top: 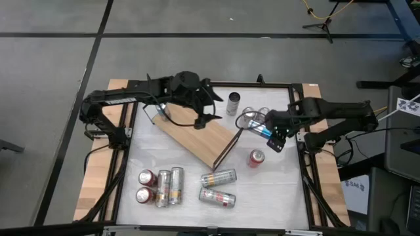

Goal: Place canned beverage on shelf
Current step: Put the blue soda can aligned with the blue soda can on the shelf

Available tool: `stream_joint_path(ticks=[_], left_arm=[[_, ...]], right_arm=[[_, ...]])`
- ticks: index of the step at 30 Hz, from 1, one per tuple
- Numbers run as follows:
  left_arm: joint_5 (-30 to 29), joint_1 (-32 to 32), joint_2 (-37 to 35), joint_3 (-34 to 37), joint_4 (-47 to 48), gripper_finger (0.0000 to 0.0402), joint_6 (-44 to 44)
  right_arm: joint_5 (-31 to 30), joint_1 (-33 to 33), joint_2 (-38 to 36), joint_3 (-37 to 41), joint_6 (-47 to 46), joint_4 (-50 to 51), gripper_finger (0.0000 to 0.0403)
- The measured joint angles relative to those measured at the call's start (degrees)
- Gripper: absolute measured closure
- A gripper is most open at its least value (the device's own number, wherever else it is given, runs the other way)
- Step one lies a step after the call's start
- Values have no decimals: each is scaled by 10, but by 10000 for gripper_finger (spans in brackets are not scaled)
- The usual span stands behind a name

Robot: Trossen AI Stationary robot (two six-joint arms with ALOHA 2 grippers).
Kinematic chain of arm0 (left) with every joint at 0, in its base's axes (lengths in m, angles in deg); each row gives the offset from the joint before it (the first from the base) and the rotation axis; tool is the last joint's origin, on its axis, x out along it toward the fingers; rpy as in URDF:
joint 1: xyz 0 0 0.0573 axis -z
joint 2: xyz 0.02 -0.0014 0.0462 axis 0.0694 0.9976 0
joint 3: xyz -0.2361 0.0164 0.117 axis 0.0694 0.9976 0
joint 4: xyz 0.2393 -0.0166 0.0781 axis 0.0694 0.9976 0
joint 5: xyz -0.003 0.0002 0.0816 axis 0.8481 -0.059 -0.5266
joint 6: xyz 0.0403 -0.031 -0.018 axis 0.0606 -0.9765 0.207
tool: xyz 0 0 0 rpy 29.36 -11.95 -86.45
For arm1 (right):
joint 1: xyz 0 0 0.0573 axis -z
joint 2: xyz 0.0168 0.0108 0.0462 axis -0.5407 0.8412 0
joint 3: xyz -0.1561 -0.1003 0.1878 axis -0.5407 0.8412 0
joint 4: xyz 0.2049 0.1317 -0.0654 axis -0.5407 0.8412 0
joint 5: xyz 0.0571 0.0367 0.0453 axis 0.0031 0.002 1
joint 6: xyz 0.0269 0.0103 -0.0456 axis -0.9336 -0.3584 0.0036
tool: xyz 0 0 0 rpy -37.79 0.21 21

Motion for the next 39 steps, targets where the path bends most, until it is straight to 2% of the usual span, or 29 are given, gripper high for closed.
stream_joint_path(ticks=[9, 20, 26, 33, 39], left_arm=[[2, 9, 52, 0, -96, 93, 58], [1, 12, 87, 0, -136, 93, 70], [24, 14, 101, -1, -141, 93, 68], [25, 14, 106, -1, -143, 93, 71], [28, 14, 106, -1, -131, 93, 71]], right_arm=[[69, 77, 0, -40, 28, -6, 169], [181, 143, 3, -40, 39, -124, 168], [193, 147, 6, -40, 39, -175, 168], [200, 146, 23, -40, 39, -188, 168], [236, 146, 40, -40, 39, -205, 168]])
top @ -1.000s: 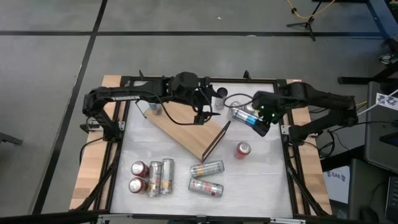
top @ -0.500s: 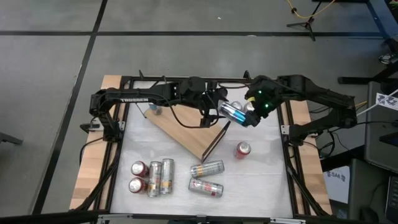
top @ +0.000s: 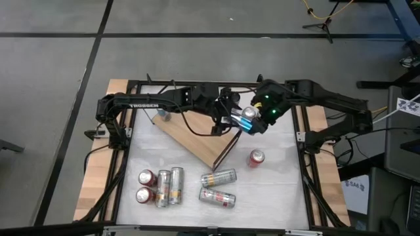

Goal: Place canned beverage on shelf
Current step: Put the blue soda can aligned with the blue soda can on the shelf

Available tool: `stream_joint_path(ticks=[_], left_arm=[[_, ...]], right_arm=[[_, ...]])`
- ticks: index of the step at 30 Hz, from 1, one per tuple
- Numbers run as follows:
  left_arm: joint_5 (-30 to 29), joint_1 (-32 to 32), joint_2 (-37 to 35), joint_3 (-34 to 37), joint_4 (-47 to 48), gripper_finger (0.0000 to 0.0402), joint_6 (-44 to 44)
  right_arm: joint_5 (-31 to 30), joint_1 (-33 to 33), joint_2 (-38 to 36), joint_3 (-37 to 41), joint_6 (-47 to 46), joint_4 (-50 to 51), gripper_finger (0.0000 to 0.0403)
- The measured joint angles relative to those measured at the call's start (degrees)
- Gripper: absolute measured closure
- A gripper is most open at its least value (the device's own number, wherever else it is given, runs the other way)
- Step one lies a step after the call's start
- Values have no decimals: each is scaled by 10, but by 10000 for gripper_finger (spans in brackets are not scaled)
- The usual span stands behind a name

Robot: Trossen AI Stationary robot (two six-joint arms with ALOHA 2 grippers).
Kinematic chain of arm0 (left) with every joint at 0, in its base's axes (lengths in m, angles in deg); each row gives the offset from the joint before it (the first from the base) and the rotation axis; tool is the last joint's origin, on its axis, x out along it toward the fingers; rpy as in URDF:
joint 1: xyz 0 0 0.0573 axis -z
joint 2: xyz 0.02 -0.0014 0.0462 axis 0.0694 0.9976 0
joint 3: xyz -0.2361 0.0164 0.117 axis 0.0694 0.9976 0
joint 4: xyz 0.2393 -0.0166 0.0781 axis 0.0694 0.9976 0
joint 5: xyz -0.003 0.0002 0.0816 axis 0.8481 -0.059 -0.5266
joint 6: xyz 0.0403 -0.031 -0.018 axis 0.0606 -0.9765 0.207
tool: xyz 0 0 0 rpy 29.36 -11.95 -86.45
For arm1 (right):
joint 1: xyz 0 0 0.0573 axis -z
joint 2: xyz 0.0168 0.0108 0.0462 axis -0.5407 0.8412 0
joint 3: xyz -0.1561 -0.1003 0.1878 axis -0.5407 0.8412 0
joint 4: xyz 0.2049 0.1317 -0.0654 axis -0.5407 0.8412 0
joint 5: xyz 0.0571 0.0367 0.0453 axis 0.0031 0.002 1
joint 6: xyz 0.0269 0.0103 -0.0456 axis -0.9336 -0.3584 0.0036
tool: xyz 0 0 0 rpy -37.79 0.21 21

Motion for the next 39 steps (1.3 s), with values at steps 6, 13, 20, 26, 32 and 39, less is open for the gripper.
stream_joint_path(ticks=[6, 13, 20, 26, 32, 39], left_arm=[[21, 0, 0, 0, 23, 93, -4], [21, 0, 0, 0, 68, 93, -5], [22, 0, 0, 0, 96, 93, -5], [21, 0, 0, 0, 97, 93, -5], [23, 1, 0, 0, 96, 118, -1], [30, 7, 0, 1, 99, 173, 6]], right_arm=[[20, 0, 11, 0, -3, -6, 168], [34, 0, 12, 0, -46, -15, 168], [62, 0, 12, 0, -95, -69, 168], [65, 0, 12, 0, -107, -83, 168], [64, 0, 12, 0, -106, -82, 168], [65, 0, 11, 0, -102, -86, 168]])
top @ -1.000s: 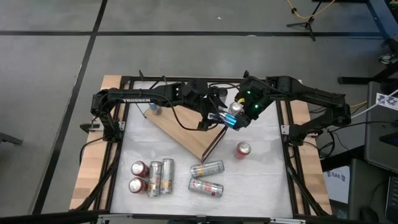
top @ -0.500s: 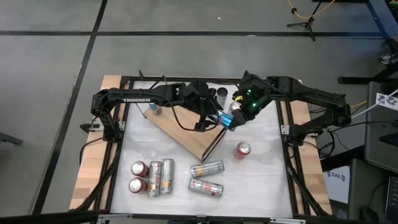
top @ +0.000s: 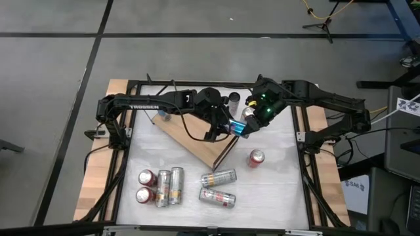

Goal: Place canned beverage on shelf
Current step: Put the blue soda can aligned with the blue soda can on the shelf

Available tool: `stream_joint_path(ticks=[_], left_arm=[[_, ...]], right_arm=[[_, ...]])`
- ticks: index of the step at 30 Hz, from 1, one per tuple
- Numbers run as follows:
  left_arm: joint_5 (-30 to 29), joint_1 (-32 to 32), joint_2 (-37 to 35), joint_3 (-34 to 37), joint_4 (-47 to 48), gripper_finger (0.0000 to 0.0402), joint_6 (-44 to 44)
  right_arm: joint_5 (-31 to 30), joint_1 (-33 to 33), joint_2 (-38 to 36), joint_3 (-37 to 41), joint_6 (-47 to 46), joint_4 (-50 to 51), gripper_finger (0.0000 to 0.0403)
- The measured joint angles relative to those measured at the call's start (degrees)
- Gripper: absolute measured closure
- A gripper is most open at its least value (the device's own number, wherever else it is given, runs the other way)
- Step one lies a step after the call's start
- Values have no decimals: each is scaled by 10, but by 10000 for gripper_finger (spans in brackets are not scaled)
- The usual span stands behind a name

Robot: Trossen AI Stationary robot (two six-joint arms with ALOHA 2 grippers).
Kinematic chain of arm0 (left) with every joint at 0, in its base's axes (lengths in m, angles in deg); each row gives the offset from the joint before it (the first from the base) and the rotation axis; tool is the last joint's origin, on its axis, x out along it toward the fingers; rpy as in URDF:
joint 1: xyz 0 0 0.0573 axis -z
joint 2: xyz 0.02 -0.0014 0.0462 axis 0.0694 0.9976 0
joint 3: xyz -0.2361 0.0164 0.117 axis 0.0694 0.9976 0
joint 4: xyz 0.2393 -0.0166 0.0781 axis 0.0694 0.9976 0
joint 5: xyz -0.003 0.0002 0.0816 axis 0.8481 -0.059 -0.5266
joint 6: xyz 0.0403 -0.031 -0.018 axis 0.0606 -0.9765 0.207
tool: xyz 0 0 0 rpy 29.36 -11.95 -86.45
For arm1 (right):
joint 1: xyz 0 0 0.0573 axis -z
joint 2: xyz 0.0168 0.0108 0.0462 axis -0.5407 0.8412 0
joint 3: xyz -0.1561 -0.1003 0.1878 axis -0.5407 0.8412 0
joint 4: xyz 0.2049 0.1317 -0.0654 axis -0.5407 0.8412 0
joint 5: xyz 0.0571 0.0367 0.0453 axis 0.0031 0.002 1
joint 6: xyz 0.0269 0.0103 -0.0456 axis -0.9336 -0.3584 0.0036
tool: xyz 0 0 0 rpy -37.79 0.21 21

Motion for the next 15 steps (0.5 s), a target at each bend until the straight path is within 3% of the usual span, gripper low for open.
stream_joint_path(ticks=[4, 15], left_arm=[[-1, 1, 0, 0, 0, 195, -2], [-9, 1, 0, 0, -1, 188, 7]], right_arm=[[0, 0, 0, 0, 3, 0, 168], [-33, -1, -1, -1, 3, 2, 168]])
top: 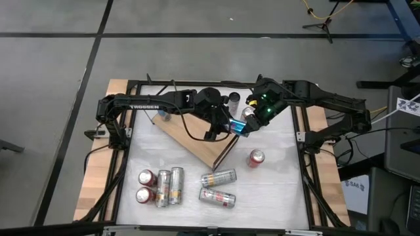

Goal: Place canned beverage on shelf
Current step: Put the blue soda can aligned with the blue soda can on the shelf

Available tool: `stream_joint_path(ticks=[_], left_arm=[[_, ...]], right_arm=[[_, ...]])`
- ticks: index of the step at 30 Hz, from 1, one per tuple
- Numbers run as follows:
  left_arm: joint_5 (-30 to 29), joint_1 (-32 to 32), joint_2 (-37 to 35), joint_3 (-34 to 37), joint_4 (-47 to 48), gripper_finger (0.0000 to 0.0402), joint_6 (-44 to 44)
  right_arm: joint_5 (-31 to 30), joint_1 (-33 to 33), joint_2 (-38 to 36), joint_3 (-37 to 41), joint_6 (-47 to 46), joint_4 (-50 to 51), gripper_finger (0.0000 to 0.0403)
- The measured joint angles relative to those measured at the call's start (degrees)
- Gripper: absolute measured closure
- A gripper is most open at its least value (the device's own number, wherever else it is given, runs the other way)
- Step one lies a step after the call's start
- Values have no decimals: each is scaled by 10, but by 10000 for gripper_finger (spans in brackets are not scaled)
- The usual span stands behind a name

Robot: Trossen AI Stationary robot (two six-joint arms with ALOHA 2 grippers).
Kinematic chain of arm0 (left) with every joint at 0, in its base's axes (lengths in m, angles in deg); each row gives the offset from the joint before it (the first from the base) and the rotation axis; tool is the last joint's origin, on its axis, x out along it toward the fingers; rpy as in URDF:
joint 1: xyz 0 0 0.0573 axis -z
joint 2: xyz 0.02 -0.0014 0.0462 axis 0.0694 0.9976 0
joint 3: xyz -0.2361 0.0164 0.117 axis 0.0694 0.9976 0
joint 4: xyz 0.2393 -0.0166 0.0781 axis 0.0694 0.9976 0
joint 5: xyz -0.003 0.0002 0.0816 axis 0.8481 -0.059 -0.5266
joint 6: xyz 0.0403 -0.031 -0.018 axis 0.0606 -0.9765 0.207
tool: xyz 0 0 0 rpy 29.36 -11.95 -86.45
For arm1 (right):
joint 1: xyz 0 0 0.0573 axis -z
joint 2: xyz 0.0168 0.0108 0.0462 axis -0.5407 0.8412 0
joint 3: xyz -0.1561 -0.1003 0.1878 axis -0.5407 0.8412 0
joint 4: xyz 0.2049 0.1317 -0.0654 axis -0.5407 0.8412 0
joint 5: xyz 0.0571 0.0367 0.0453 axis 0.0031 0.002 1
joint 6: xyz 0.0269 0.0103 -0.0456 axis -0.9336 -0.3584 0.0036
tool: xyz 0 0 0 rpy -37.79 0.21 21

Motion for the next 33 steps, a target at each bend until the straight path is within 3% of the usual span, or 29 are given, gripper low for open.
stream_joint_path(ticks=[11, 20, 24, 29, 33], left_arm=[[-3, 0, 0, 0, 3, 187, -1], [-14, -2, 0, 0, 3, 187, -18], [-21, -1, -5, 0, 23, 187, -22], [-62, -2, -26, 0, 54, 187, -61], [-94, -1, -39, 0, 77, 187, -106]], right_arm=[[3, 0, 1, 0, 5, 1, 162], [-11, 1, 2, 1, 0, 4, 58], [-11, 11, 2, 1, 10, 3, 37], [-40, 35, -4, -7, 76, -13, 34], [-113, 60, -7, -45, 179, -18, 34]])
